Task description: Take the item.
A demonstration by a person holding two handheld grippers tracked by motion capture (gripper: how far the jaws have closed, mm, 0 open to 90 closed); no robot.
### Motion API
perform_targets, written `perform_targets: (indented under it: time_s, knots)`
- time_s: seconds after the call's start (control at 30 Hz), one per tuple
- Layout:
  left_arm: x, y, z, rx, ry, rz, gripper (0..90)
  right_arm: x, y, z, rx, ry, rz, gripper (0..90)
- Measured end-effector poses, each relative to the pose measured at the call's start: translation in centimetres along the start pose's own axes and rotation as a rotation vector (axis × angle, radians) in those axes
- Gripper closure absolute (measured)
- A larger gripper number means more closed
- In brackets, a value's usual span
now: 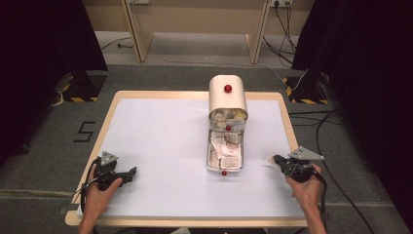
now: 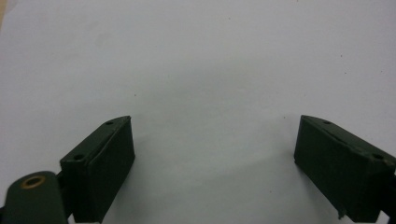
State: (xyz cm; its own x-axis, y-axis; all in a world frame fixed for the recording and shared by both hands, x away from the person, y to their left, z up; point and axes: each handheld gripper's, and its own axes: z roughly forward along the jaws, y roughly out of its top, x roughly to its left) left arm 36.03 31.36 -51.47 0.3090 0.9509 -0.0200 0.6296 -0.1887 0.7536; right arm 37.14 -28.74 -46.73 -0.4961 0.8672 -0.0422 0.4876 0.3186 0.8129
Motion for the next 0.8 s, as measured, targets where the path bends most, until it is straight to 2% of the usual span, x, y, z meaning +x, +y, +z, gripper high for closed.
perform_targets:
  time_s: [0.4,0.6,0.77,0.8]
  knots:
    - [0.0,0.0,0.0,0.0,0.0,0.0,11.4,-0.13,-0.24,0.52,0.02,-0.004,0.0,85.0]
    - [0.0,0.0,0.0,0.0,0.0,0.0,11.4,-0.38,-0.31,0.4,0.013,-0.008,0.044,73.3]
    - [0.0,0.0,0.0,0.0,0.0,0.0,11.4,-0.47,-0.28,0.26,0.005,-0.012,0.058,68.3]
    - [0.0,0.0,0.0,0.0,0.0,0.0,11.4,-0.56,-0.26,0.17,-0.001,-0.02,0.062,64.8]
